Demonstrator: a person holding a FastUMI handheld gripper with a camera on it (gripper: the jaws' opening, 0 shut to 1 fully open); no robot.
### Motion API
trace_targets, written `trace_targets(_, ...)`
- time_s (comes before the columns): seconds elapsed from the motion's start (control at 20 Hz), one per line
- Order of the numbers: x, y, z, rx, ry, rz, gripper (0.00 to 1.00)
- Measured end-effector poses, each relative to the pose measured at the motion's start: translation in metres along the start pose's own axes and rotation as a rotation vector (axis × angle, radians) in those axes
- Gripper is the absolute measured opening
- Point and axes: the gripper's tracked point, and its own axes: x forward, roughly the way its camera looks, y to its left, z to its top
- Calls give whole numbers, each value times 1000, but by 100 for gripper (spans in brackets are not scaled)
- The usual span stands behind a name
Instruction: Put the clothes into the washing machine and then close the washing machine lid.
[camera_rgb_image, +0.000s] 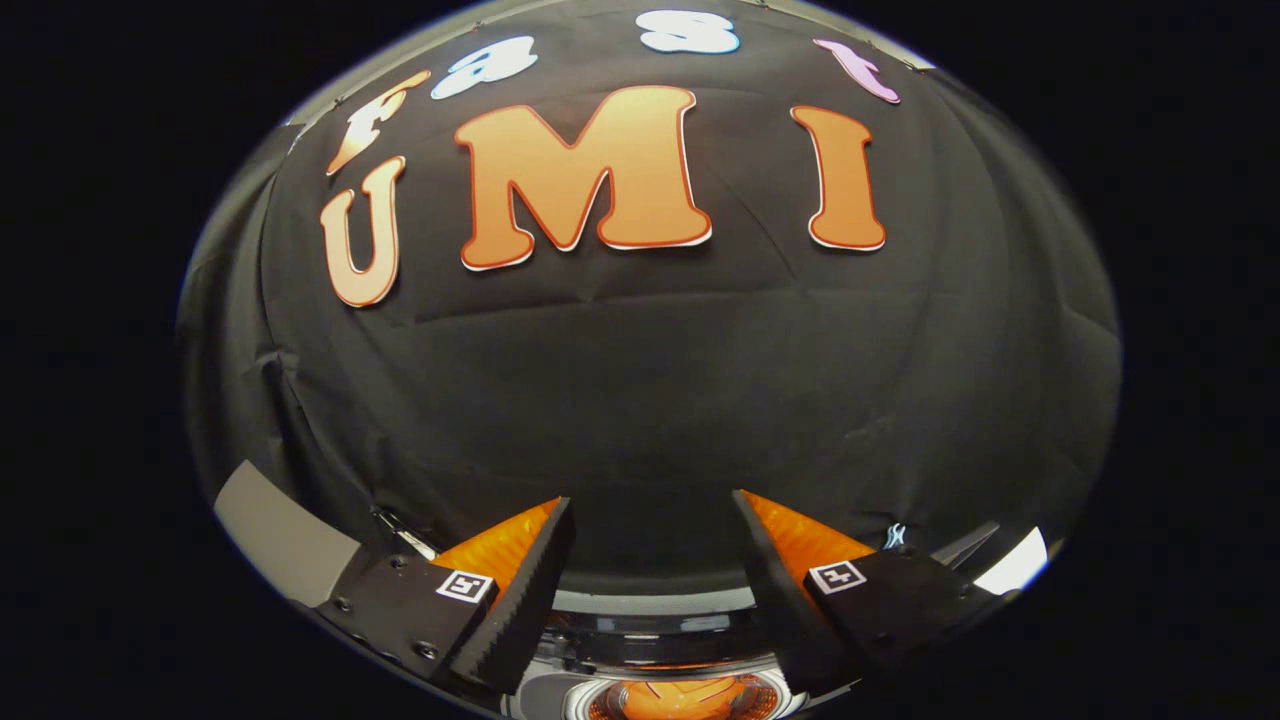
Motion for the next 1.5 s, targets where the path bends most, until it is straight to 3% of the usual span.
trace_targets(0.2, 15, -11, -14, -37, 25, -52, 99)
trace_targets(0.4, 15, -7, -19, -45, 35, -27, 100)
trace_targets(0.6, 4, -7, -22, -49, 26, -19, 100)
trace_targets(0.95, -27, -7, -25, -56, -100, -22, 100)
trace_targets(1.5, -82, -4, -57, -51, -119, -23, 100)
